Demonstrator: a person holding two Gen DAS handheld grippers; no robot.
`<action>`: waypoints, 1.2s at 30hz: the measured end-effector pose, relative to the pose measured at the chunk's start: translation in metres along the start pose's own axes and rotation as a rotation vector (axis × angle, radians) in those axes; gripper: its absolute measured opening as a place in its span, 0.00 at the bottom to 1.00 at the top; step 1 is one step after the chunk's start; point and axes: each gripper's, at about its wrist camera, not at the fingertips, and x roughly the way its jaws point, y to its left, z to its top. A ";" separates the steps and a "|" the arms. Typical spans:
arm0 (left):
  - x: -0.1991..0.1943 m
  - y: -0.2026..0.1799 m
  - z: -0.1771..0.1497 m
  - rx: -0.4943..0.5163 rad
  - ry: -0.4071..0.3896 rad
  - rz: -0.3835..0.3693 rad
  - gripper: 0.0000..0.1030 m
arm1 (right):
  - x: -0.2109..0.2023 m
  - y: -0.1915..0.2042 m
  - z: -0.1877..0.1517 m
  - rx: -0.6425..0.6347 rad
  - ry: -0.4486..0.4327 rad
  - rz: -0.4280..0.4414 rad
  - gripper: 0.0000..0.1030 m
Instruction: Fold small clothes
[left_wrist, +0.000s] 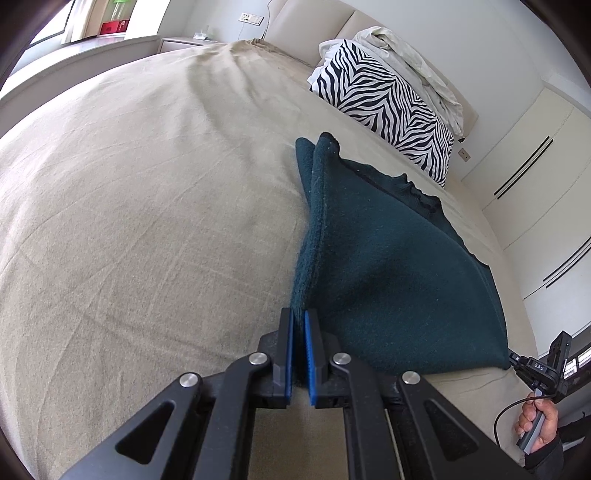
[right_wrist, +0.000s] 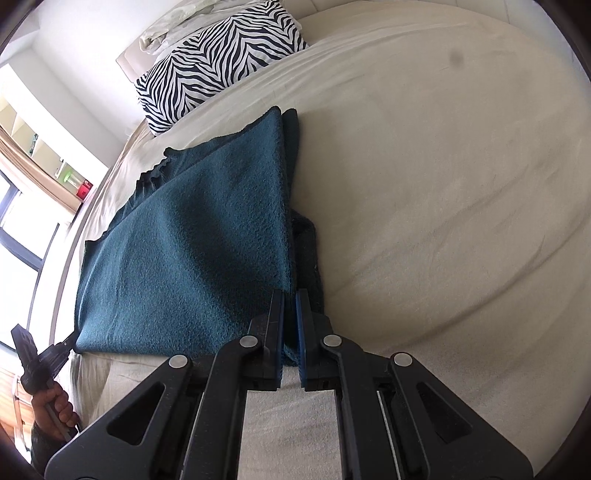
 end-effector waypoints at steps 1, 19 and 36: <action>-0.001 0.001 0.000 -0.006 0.000 -0.007 0.08 | 0.000 0.000 0.000 -0.003 0.002 0.000 0.05; 0.037 -0.116 0.108 0.250 -0.131 0.123 0.40 | 0.009 0.079 0.082 -0.020 -0.074 0.252 0.51; 0.131 -0.087 0.118 0.209 -0.061 0.130 0.40 | 0.150 0.094 0.113 0.222 0.014 0.568 0.31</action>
